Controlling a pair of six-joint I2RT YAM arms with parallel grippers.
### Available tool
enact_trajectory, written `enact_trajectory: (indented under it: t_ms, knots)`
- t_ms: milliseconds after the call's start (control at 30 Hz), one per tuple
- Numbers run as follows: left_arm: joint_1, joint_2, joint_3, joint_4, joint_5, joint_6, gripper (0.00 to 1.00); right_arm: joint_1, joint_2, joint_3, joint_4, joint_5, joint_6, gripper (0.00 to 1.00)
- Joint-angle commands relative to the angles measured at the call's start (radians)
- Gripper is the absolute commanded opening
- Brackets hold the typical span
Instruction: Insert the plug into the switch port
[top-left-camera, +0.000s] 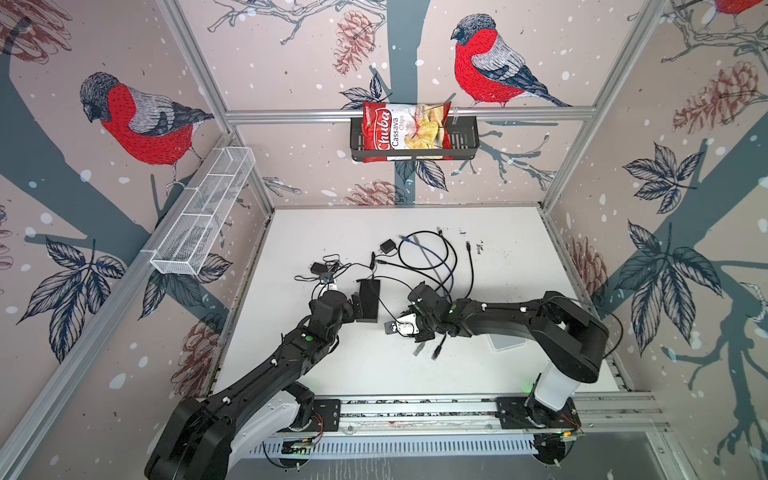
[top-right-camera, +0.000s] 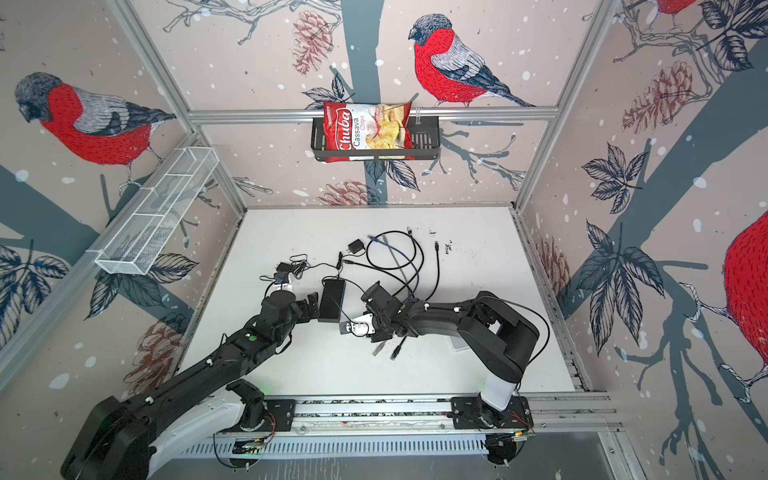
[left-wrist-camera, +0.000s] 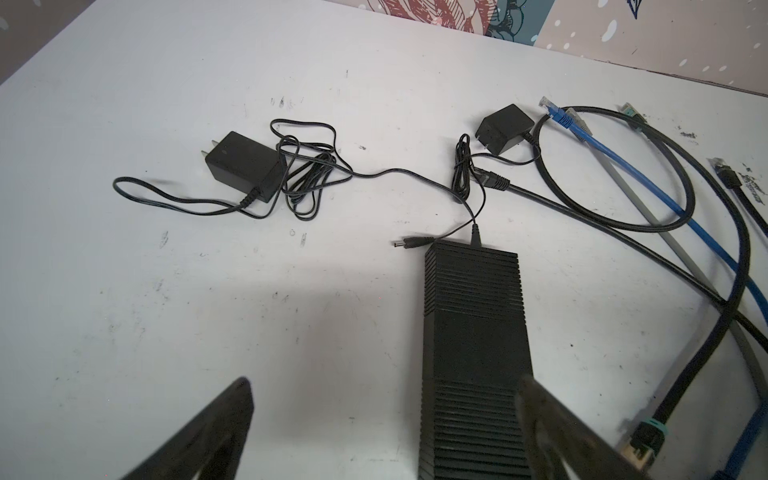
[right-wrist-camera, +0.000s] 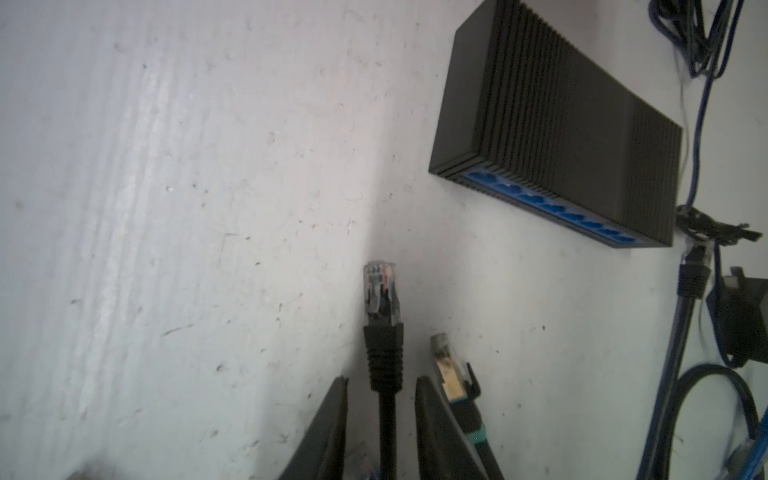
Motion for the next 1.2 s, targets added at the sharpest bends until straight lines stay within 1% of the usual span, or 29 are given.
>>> enact_trajectory:
  t_ms: [0, 133, 400, 467, 533, 600, 667, 800, 967, 1167]
  knots:
    - [0.003, -0.002, -0.006, 0.007, -0.011, -0.002, 0.97, 0.003, 0.011, 0.006, -0.015, -0.016, -0.006, 0.27]
    - [0.005, -0.001, -0.006, 0.006, -0.012, 0.000, 0.97, 0.004, 0.019, 0.008, -0.015, -0.016, -0.005, 0.22]
    - [0.007, -0.002, -0.012, 0.008, -0.010, 0.002, 0.97, 0.003, 0.047, 0.027, -0.030, -0.013, -0.019, 0.19]
    - [0.006, -0.004, -0.014, 0.008, -0.007, 0.002, 0.97, 0.002, 0.050, 0.033, -0.040, -0.020, -0.024, 0.14]
    - [0.007, -0.004, -0.013, 0.008, -0.007, 0.000, 0.97, -0.003, 0.052, 0.046, -0.059, -0.038, -0.020, 0.05]
    - [0.008, -0.003, -0.012, 0.008, -0.009, 0.000, 0.97, -0.013, 0.048, 0.063, -0.077, -0.067, -0.003, 0.02]
    - [0.008, -0.001, -0.007, 0.004, -0.010, 0.000, 0.97, -0.032, 0.034, 0.086, -0.098, -0.115, 0.027, 0.02]
    - [0.011, 0.004, 0.003, 0.001, -0.014, 0.000, 0.97, -0.078, 0.019, 0.154, -0.157, -0.173, 0.097, 0.02]
    - [0.017, 0.031, 0.029, 0.009, -0.013, 0.000, 0.97, -0.177, 0.044, 0.263, -0.257, -0.289, 0.171, 0.01]
    - [0.024, 0.116, 0.086, 0.027, -0.010, 0.017, 0.97, -0.256, 0.140, 0.379, -0.304, -0.323, 0.251, 0.02]
